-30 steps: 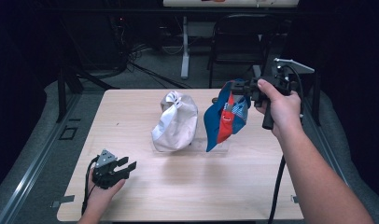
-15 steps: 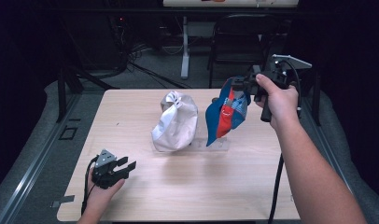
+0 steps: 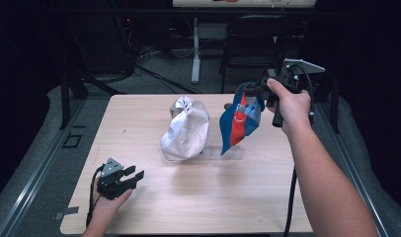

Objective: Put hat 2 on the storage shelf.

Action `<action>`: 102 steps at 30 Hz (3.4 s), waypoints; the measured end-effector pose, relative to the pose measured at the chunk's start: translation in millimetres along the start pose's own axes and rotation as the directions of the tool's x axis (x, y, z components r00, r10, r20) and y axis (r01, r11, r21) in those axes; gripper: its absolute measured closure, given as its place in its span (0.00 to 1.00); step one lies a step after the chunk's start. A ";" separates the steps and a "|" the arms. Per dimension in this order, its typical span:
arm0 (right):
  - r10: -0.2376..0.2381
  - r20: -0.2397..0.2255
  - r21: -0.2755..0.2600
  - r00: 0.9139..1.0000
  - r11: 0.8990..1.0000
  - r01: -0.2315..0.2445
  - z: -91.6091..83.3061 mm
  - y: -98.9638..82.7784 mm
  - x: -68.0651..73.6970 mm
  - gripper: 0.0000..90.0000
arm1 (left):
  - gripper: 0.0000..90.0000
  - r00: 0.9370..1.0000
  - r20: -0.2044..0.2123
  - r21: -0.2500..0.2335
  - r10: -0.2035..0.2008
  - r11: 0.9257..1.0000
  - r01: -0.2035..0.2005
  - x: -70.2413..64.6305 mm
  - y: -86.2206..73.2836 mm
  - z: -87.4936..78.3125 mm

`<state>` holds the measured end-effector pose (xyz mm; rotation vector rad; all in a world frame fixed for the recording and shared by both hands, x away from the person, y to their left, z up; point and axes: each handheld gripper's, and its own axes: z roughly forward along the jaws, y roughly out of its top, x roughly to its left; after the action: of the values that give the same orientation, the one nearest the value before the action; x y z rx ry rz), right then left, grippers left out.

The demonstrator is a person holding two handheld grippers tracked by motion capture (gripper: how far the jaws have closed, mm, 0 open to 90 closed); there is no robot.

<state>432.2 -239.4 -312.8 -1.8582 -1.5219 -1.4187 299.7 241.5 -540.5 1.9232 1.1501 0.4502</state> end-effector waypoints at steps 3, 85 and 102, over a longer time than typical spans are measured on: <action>-0.002 -0.009 0.009 1.000 1.000 0.002 6.5 -1.1 -0.7 0.86 | 0.63 1.000 0.003 0.001 0.004 1.000 -0.004 -0.3 0.0 0.3; -0.267 0.133 0.011 0.954 0.963 0.268 -25.2 -101.1 -74.8 0.53 | 0.62 1.000 0.000 0.017 0.001 1.000 -0.001 0.4 -0.4 4.2; -0.347 0.186 -0.067 0.919 0.929 0.365 -20.8 -154.8 -122.0 0.52 | 0.57 1.000 -0.004 0.011 -0.010 1.000 0.010 1.1 -2.0 6.0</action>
<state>295.8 -264.0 -454.5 -1.8697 -1.9926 -1.5451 303.1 240.1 -545.7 1.9261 1.1665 0.4426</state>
